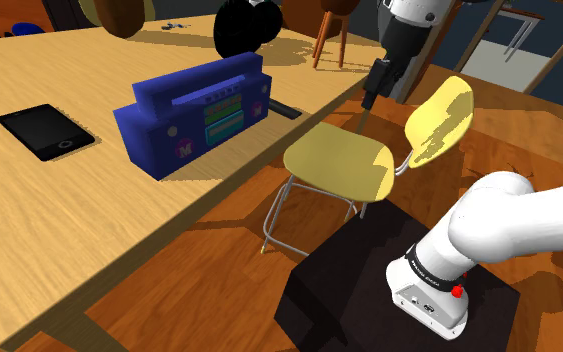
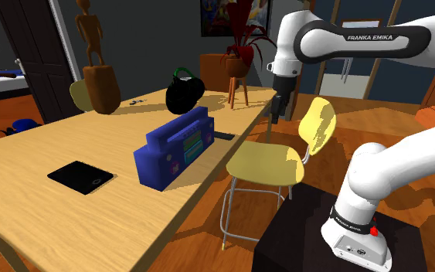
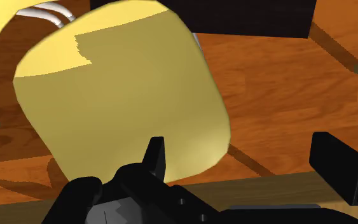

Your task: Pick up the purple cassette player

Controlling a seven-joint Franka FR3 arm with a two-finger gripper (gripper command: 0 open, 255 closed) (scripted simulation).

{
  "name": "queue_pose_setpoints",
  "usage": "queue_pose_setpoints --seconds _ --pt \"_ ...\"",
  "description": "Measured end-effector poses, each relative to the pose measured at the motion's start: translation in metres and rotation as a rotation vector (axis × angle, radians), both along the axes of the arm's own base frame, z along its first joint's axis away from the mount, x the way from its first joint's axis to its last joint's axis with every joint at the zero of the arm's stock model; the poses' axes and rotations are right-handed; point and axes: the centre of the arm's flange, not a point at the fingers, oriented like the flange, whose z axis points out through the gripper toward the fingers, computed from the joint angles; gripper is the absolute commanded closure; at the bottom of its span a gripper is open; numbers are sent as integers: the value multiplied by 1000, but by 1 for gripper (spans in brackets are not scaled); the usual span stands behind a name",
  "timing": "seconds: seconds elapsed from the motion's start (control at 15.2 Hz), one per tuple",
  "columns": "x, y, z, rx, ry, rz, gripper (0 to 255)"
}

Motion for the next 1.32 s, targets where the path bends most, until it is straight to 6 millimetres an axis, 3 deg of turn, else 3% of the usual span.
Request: queue_pose_setpoints --seconds 0.2,0.66,0.99,1.32 --pt "-1 15 4 -2 -1 -53 0" --pt "19 105 21 -10 -4 -371 0" --pt "49 167 28 -16 -6 -608 0" --pt "92 215 37 -23 -9 -846 0"
